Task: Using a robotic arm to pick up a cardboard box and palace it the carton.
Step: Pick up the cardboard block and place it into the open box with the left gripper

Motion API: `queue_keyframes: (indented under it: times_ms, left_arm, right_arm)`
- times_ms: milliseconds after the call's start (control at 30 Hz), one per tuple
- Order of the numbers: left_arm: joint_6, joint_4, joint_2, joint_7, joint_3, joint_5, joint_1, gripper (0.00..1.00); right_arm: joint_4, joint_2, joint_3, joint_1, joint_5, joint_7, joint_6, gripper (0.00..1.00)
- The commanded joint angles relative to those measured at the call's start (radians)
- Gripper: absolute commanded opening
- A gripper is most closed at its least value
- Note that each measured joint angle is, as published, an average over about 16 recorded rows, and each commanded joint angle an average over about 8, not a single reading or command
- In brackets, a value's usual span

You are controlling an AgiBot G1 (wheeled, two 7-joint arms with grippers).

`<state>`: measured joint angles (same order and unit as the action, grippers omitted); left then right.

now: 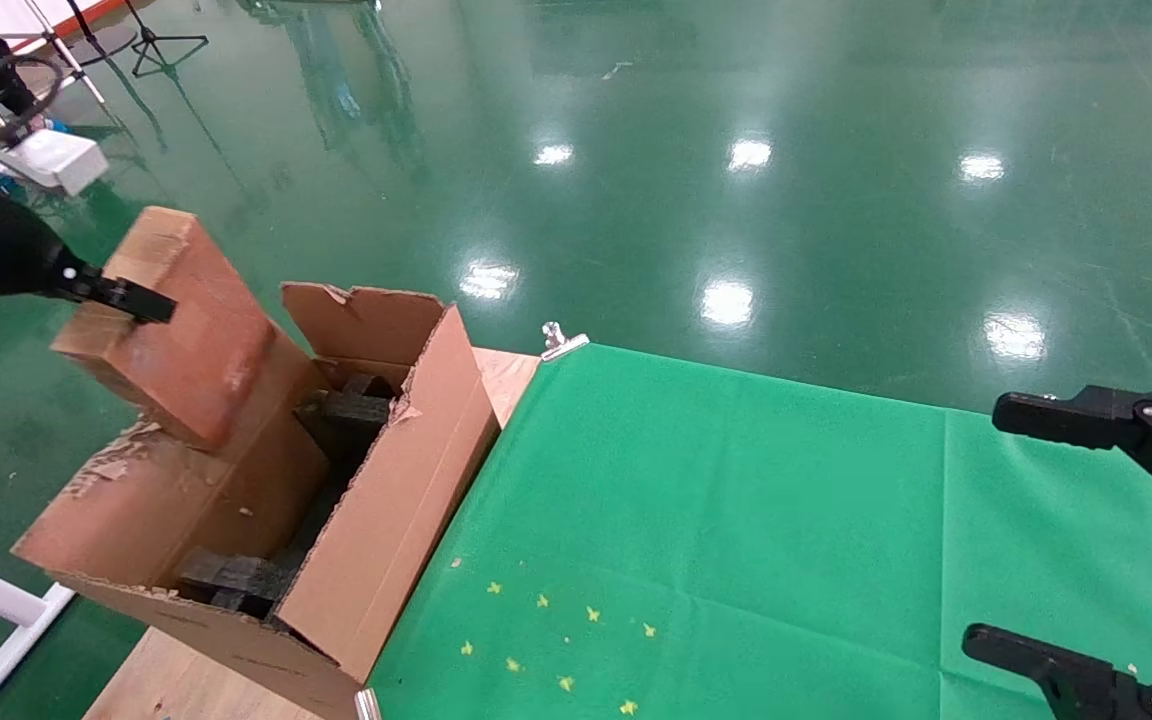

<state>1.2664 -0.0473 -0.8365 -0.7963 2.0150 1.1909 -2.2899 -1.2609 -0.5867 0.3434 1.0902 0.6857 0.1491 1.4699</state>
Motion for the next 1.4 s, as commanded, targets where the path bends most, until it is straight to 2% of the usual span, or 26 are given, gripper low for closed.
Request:
queue_keyframes:
  times_ms: [33, 500, 967, 1400]
  left_arm:
    - [0.007, -0.002, 0.003, 0.008, -0.007, -0.011, 0.009, 0.0]
    - [0.051, 0.013, 0.006, 0.049, 0.01, 0.011, 0.094, 0.0]
    - [-0.034, 0.034, 0.013, 0.029, -0.015, -0.027, 0.224, 0.0]
    - [-0.088, 0.04, 0.017, 0.026, -0.024, -0.039, 0.301, 0.0]
  right_arm:
    - [0.0, 0.0, 0.0, 0.0, 0.0, 0.0, 0.0, 1.0]
    - [0.0, 0.0, 0.0, 0.0, 0.0, 0.0, 0.0, 1.0]
    - [0.0, 0.0, 0.0, 0.0, 0.0, 0.0, 0.0, 1.0]
    - [0.0, 0.0, 0.001, 0.0, 0.0, 0.0, 0.0, 1.0]
